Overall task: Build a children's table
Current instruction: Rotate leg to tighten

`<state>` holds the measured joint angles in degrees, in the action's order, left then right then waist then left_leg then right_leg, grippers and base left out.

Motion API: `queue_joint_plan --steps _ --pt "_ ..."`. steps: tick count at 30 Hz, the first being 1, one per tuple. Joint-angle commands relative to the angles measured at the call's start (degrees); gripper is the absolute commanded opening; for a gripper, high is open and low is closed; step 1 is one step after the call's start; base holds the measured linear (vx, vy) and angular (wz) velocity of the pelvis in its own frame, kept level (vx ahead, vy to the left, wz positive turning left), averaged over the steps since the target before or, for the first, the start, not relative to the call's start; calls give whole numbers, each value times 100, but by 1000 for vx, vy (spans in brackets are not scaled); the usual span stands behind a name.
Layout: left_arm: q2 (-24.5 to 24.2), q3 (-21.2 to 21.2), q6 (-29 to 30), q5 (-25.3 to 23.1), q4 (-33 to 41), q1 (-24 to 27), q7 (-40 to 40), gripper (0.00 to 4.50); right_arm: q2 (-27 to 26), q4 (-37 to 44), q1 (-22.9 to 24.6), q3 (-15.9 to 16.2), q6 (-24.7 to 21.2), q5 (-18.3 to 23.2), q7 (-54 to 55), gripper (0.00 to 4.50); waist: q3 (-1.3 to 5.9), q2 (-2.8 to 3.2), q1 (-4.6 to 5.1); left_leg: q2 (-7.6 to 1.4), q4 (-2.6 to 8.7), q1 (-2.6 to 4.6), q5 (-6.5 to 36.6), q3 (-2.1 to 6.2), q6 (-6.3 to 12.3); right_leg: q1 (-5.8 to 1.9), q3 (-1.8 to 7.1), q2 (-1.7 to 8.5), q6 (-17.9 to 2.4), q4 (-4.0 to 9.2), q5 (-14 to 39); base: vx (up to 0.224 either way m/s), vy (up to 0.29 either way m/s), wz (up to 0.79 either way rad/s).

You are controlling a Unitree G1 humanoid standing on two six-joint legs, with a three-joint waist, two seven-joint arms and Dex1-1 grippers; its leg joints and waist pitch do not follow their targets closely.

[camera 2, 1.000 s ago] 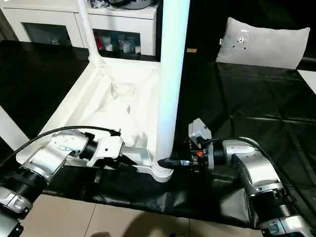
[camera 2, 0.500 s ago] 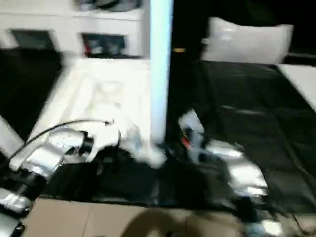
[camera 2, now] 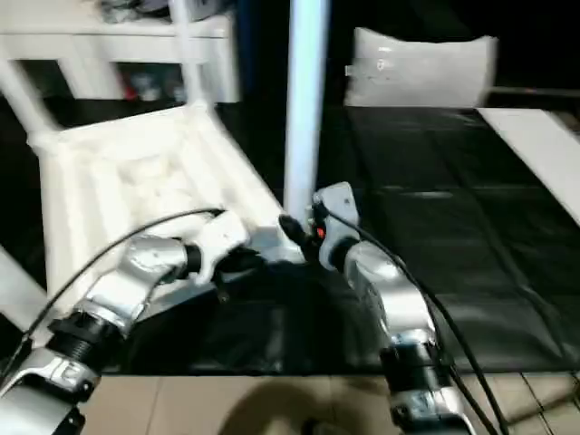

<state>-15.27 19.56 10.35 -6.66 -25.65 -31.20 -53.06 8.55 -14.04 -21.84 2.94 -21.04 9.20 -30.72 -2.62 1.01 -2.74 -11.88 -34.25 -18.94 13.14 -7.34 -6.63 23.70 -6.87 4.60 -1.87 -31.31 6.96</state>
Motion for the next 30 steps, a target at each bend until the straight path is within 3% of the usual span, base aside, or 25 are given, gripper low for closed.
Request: queue_joint_plan --steps 1,6,8,9,10,14,18,24,30 --pt "-42 224 -227 -156 74 -21 -126 0 52 141 52 113 106 101 -270 308 361 20 -47 -57 458 -34 871 -140 399 -339 269 328 -806 315 2063 0 0 0" --pt "-348 290 -668 -151 -22 43 -465 0 665 55 146 -115 623 290 -1033 353 406 2 -208 -49 416 -121 293 -141 503 -415 306 337 -960 163 1385 0 0 0" --pt "-386 289 -681 -133 -28 52 -523 0 777 7 144 -160 696 325 -1177 363 406 -2 -223 -42 411 -118 287 -151 509 -407 307 332 -965 156 1375 0 0 0" --pt "-535 324 -852 -94 -94 46 -754 0 1219 61 207 -100 754 458 -1996 376 402 54 -247 -39 410 -122 365 -141 514 -409 292 339 -957 167 1480 0 0 0" --pt "-548 329 -872 -92 -103 43 -773 0 1257 69 214 -90 756 469 -2071 391 397 15 -254 -44 408 -115 474 -148 550 -419 293 328 -913 193 1590 0 0 0" --pt "-700 409 -1315 -32 -212 10 -1149 0 1670 147 247 46 752 584 -2877 391 387 -7 -264 -40 416 -129 589 -140 538 -420 273 320 -795 222 1935 0 0 0" --pt "-989 653 -1931 98 -183 10 -1977 0 2060 4 126 346 849 712 -3867 354 388 -13 -313 -58 413 -126 615 -144 582 -405 268 321 -769 222 2050 0 0 0" --pt "-1093 816 -2120 109 -71 39 -2320 0 2063 -1 94 491 711 871 -4280 302 398 -19 -430 -98 410 -100 513 -153 538 -372 277 320 -892 174 1909 0 0 0" --pt "-1125 870 -2338 140 -76 78 -2538 0 1992 137 147 626 573 1020 -4588 245 401 -14 -488 -81 404 -110 546 -168 471 -383 280 330 -841 165 1920 0 0 0"
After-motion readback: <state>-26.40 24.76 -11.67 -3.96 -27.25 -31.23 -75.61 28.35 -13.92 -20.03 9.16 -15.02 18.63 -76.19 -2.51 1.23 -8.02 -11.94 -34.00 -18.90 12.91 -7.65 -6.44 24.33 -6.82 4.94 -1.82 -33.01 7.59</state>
